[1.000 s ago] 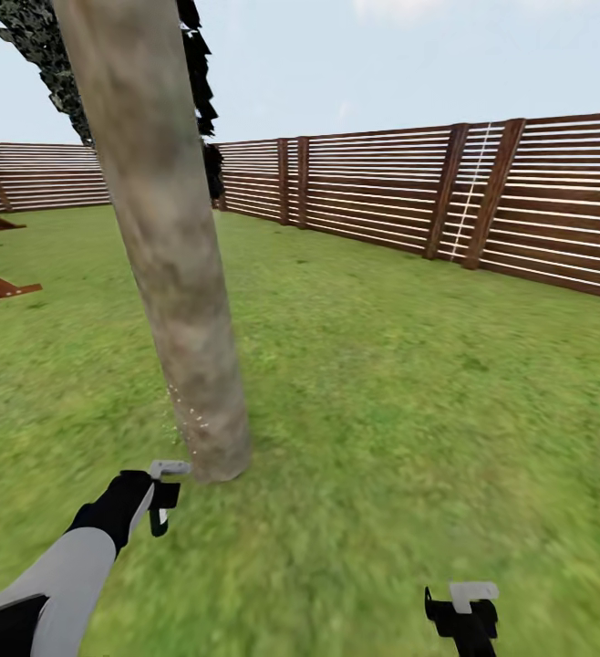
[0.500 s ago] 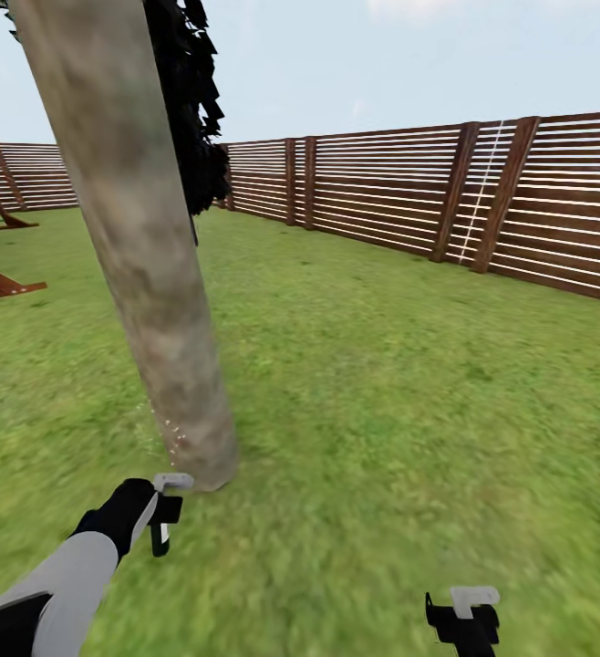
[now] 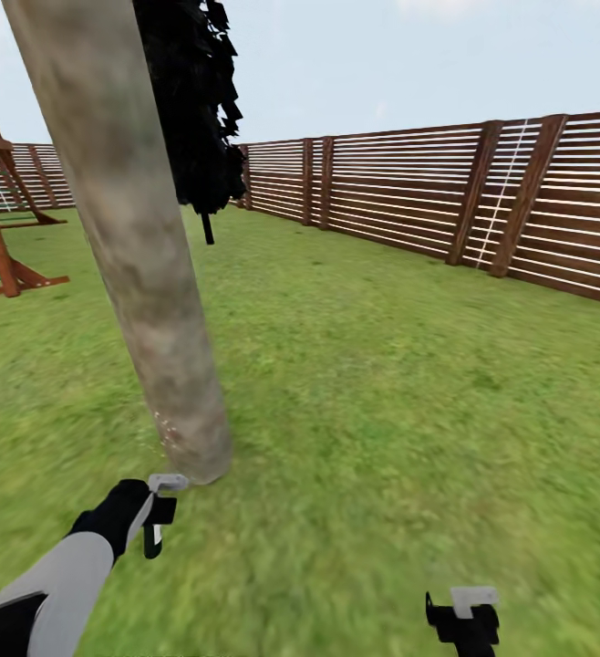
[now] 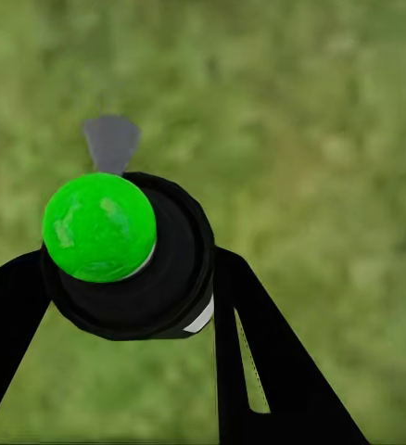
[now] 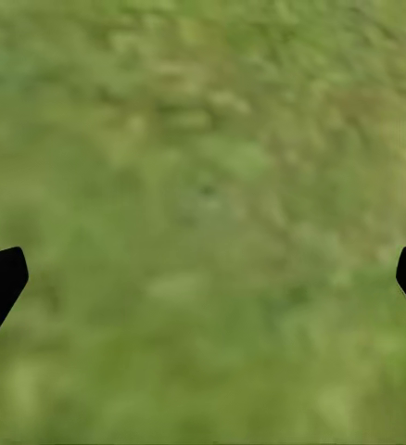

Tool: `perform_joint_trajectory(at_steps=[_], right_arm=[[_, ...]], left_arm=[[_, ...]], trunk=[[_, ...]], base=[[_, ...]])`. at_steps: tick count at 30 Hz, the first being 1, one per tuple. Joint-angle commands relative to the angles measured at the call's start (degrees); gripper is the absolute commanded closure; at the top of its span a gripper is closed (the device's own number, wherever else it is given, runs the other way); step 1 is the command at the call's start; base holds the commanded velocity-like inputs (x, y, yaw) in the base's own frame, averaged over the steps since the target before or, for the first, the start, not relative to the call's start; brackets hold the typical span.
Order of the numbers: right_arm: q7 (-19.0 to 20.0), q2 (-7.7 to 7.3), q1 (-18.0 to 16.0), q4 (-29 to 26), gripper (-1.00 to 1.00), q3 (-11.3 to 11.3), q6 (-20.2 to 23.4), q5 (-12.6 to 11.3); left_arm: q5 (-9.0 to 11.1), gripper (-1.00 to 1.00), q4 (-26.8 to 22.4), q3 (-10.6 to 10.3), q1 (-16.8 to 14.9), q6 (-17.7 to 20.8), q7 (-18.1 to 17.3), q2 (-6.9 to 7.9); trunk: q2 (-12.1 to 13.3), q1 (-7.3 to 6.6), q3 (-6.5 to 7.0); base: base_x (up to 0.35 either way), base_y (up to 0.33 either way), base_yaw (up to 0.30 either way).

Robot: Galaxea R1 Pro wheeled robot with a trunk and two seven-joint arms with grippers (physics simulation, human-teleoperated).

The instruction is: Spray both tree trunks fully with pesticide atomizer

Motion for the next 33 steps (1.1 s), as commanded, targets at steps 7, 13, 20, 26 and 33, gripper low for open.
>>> perform_joint_trajectory(at_steps=[7, 13, 20, 26, 33], right_arm=[[-0.14, 0.02, -0.04, 0.09, -1.00, -0.43, -0.17, 0.60], [-0.14, 0.02, -0.04, 0.09, -1.00, -0.43, -0.17, 0.60], [-0.14, 0.02, -0.04, 0.09, -1.00, -0.40, -0.17, 0.60], [-0.08, 0.10, -0.04, 0.09, -1.00, -0.35, -0.17, 0.60], [0.03, 0.02, -0.04, 0.09, -1.00, -0.35, -0.17, 0.63]], left_arm=[[-0.16, 1.00, -0.11, 0.44, -0.03, 0.28, 2.36, -0.35], [-0.21, 1.00, -0.11, 0.44, -0.03, 0.22, 2.36, -0.29], [-0.14, 1.00, -0.72, 0.66, -0.03, 0.10, 2.37, -0.82], [-0.22, 1.00, -1.52, 0.19, -0.72, -0.11, 2.15, -2.41], [-0.14, 1.00, -4.12, 0.02, -8.11, 5.60, 1.34, -2.92]], trunk=[[-0.02, -0.01, -0.05], [-0.02, -0.01, -0.05], [-0.02, -0.01, -0.05], [-0.02, -0.01, -0.05], [-0.02, -0.01, -0.05]], base=[[0.141, -0.254, 0.009], [0.166, -0.238, 0.101], [-0.063, -0.274, 0.274], [-0.182, -0.185, 0.277], [-0.007, -0.005, 0.034]])
